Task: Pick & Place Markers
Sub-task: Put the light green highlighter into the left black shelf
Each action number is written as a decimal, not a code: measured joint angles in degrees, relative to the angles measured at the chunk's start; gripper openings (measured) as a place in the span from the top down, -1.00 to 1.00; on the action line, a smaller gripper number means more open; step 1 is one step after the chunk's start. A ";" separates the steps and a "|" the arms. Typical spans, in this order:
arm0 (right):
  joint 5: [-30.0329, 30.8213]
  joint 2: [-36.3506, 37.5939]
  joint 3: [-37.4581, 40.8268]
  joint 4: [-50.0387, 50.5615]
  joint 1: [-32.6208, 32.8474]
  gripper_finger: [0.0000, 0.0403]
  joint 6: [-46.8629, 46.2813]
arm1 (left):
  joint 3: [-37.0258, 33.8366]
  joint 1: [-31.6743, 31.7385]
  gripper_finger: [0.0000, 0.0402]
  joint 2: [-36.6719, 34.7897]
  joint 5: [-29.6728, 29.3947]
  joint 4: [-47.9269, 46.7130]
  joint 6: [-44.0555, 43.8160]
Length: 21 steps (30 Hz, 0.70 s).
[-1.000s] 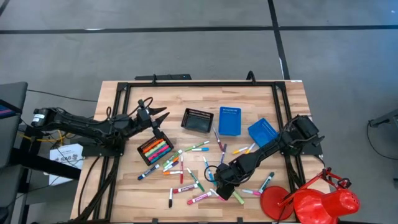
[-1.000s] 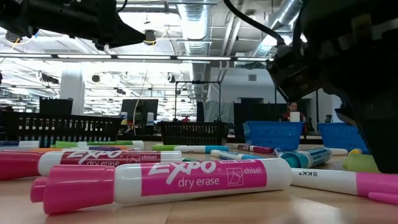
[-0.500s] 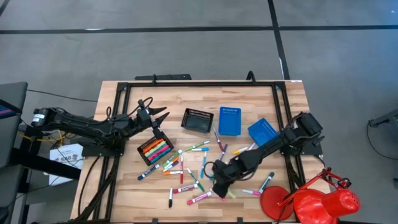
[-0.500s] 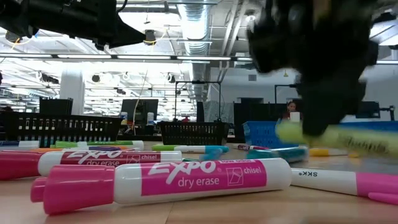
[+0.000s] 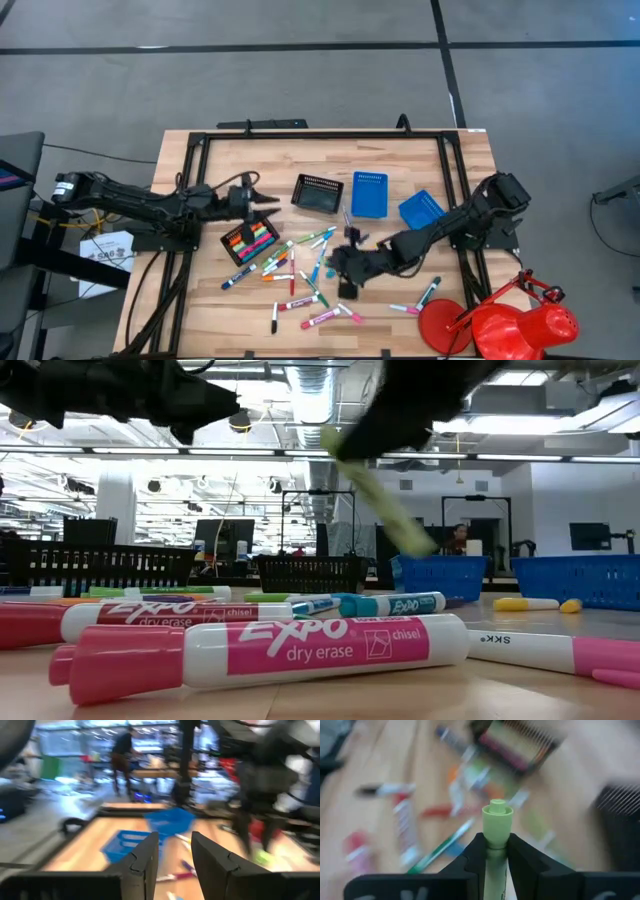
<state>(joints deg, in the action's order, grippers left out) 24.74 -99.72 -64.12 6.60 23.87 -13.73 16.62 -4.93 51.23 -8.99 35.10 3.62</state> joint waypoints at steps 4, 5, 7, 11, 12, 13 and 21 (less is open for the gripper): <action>2.69 0.00 -0.02 -9.29 -4.78 0.70 9.00 | 0.00 -0.72 0.44 3.56 2.59 -0.07 -2.58; 2.22 0.00 -0.02 -10.75 -6.11 0.69 9.98 | 0.00 -0.88 0.44 4.57 2.62 -0.18 -2.63; 1.62 0.00 -0.02 -13.46 -8.56 0.69 11.13 | 0.00 -1.17 0.44 6.79 2.63 -0.15 -2.64; -0.42 0.04 -0.02 -17.05 -12.47 0.68 11.32 | 0.00 -1.18 0.41 10.68 1.24 -0.09 -5.95; -1.41 0.04 -0.02 -17.18 -13.16 0.68 11.31 | 0.00 -1.18 0.38 11.46 0.78 -0.05 -6.99; -2.47 0.04 -0.03 -17.38 -13.82 0.68 11.28 | 0.00 -1.18 0.36 12.23 0.41 -0.07 -7.17; -9.52 0.04 -0.04 -24.81 -16.53 0.68 12.95 | 0.00 -1.18 0.12 17.13 -0.84 8.69 -7.32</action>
<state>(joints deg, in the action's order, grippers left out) 15.22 -99.68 -64.16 -18.20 7.33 -0.78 16.62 -6.11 68.36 -9.82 43.79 -3.70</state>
